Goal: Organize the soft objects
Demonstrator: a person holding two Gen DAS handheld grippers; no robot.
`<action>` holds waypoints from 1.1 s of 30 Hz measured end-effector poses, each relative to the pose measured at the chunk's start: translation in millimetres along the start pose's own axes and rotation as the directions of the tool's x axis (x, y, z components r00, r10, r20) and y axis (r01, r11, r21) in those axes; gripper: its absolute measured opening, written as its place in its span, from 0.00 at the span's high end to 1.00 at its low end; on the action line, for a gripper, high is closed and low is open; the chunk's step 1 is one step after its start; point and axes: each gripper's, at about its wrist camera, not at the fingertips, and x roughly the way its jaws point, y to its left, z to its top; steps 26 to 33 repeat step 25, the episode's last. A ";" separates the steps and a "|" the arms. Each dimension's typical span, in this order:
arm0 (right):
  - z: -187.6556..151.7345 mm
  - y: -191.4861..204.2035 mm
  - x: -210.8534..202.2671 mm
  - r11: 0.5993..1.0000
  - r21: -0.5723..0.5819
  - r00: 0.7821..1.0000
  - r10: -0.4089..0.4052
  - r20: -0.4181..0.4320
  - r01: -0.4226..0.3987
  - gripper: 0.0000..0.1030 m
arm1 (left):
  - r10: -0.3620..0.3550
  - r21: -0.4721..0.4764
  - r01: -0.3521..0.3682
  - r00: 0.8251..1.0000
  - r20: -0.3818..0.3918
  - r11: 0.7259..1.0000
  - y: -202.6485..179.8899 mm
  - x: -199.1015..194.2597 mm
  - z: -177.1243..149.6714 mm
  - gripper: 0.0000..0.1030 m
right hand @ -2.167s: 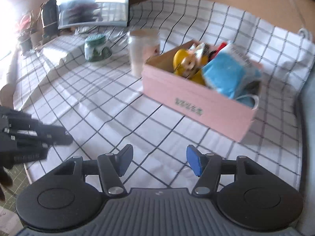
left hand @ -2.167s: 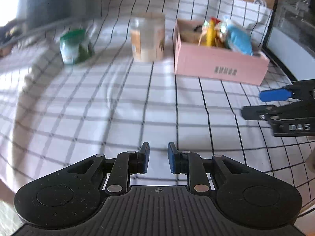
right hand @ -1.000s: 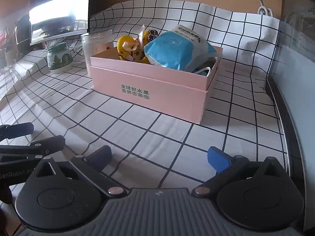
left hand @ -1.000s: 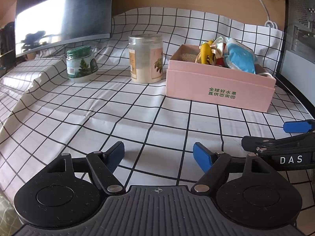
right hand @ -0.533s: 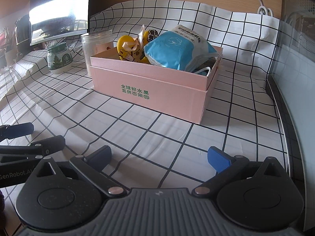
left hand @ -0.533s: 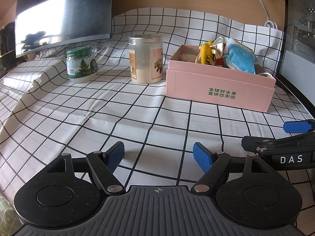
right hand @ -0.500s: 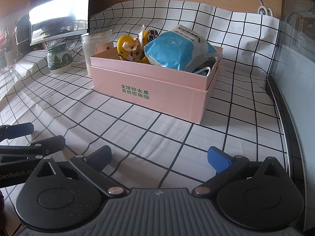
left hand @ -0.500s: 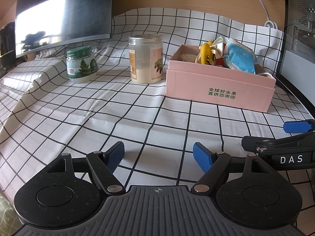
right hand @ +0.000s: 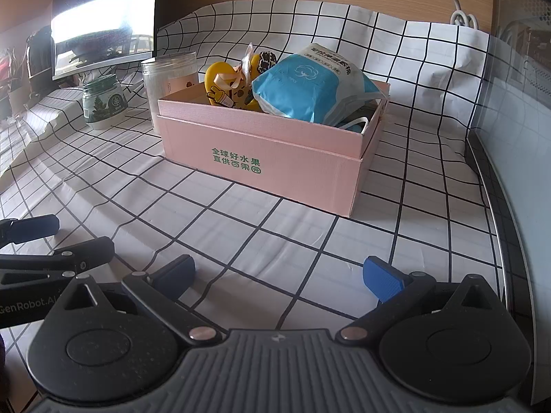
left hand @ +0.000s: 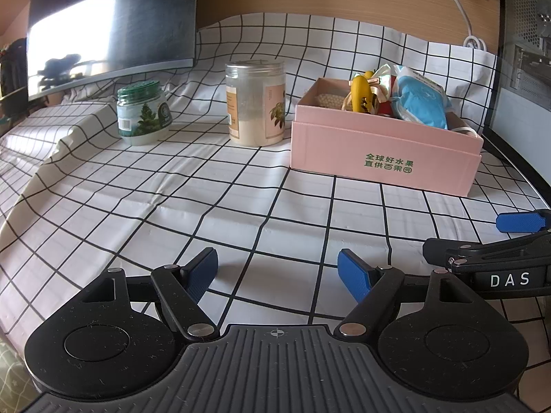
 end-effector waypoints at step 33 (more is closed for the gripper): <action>0.1 0.1 0.0 1.000 0.001 1.000 0.000 0.000 0.000 0.00 | -0.009 0.005 0.009 1.000 0.001 1.000 -0.8 -1.7 0.1 0.26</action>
